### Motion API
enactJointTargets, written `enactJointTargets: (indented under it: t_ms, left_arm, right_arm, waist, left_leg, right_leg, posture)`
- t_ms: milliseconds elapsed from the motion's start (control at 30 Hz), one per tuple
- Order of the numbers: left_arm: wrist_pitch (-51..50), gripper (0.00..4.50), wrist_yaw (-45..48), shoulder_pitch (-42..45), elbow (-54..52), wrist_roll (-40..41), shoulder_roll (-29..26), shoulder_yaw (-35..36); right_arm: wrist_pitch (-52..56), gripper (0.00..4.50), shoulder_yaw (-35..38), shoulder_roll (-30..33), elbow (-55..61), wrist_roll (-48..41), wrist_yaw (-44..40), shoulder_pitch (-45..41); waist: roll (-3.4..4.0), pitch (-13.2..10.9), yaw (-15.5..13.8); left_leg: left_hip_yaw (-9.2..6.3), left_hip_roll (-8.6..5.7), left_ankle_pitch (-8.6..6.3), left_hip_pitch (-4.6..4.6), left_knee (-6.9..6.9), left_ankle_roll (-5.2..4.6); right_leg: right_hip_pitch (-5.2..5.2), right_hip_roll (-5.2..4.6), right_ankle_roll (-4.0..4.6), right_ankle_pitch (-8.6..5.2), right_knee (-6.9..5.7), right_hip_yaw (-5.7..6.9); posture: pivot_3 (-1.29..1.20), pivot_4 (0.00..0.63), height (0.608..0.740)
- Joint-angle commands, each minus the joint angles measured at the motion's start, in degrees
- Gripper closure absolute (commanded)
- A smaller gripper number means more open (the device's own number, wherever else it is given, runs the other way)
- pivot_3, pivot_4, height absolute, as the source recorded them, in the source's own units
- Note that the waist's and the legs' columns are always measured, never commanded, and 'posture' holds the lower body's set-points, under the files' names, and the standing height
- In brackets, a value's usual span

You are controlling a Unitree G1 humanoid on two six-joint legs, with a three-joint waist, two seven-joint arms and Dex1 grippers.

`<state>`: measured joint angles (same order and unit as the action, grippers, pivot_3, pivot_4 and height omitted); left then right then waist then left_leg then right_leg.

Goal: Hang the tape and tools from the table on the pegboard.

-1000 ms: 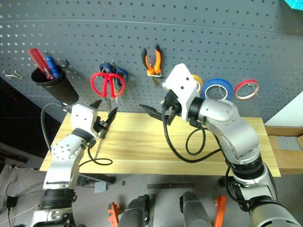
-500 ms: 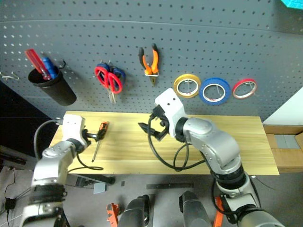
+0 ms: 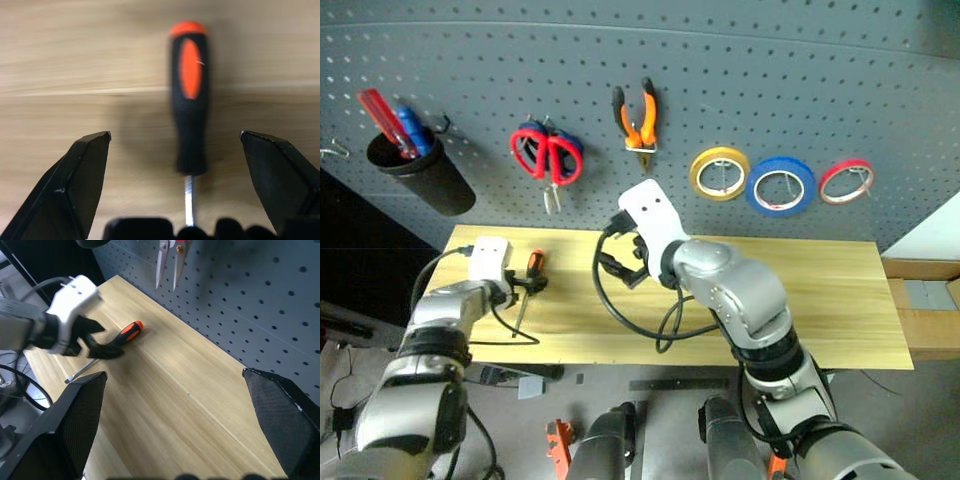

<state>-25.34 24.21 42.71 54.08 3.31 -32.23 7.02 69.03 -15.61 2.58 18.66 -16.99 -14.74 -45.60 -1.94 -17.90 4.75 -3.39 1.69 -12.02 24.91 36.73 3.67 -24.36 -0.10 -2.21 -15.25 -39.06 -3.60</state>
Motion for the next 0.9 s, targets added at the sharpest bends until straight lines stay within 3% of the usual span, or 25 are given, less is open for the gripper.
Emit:
enactJointTargets:
  t_ms: [33,67,167,367,467,633,900]
  left_arm:
    - [3.4,0.04,-0.7,2.0,4.1,-1.1,-0.6,0.0]
    - [4.1,0.04,-1.1,2.6,5.4,-1.2,-0.5,-0.1]
    - [5.5,0.62,-1.3,3.5,7.7,-1.5,-0.2,-0.2]
    - [5.6,2.76,-0.8,2.0,6.0,-0.8,-0.5,0.1]
    - [4.1,3.78,0.1,-2.8,-1.4,1.8,0.0,2.1]
    - [4.0,3.78,-1.1,-19.1,-29.7,5.4,2.7,4.8]
    - [14.3,3.78,-8.1,-27.3,-50.4,8.0,6.2,12.7]
  right_arm:
    - [-0.3,0.0,-0.5,-0.4,1.9,-0.5,-0.5,-1.0]
    - [-0.2,0.0,-0.5,-0.4,2.1,-0.5,-0.5,-1.0]
    - [0.1,0.0,-0.7,-0.4,2.3,-0.6,-0.6,-1.1]
    - [-0.7,0.0,-1.0,0.7,2.1,-0.1,-0.9,-1.5]
    - [-1.8,0.0,-1.0,1.3,1.8,0.0,-1.4,-2.0]
    - [-1.5,0.0,0.8,3.3,5.1,-1.8,-3.6,-2.1]
    - [-8.9,0.0,0.6,8.7,9.2,-2.4,-9.1,-2.4]
  waist:
    - [0.0,-0.2,0.0]
    - [0.0,-0.2,0.0]
    - [0.02,-0.5,0.1]
    - [0.02,-0.6,0.2]
    - [0.02,-0.6,0.4]
    - [0.01,-0.5,0.4]
    - [-0.22,-0.3,-0.2]
  left_leg:
    - [0.0,0.01,0.0,0.0,-0.02,0.0]
    - [0.0,0.01,0.0,0.0,-0.02,0.0]
    - [0.01,0.01,0.0,0.0,-0.02,0.0]
    - [0.02,0.01,0.0,0.0,-0.02,0.0]
    - [0.03,0.02,0.0,-0.01,-0.02,0.0]
    - [0.08,0.31,0.01,0.0,-0.16,0.03]
    - [-0.02,0.04,0.02,0.0,-0.14,0.03]
  right_leg:
    - [0.0,0.0,0.0,0.0,0.02,0.0]
    - [0.0,0.0,0.0,0.0,0.02,-0.01]
    - [-0.01,-0.01,0.0,0.0,0.0,-0.02]
    - [-0.01,-0.01,-0.01,0.0,0.0,-0.02]
    - [-0.01,-0.02,-0.01,0.0,0.0,-0.03]
    - [-0.07,-0.41,0.0,0.0,0.03,-0.13]
    - [0.02,-0.66,-0.01,0.0,0.05,0.03]
  posture:
    - [-0.11,0.372,0.74]
    - [-0.11,0.373,0.74]
    - [-0.12,0.373,0.74]
    - [-0.12,0.353,0.74]
    - [-0.11,0.336,0.74]
    - [-0.1,0.311,0.74]
    - [-0.09,0.255,0.74]
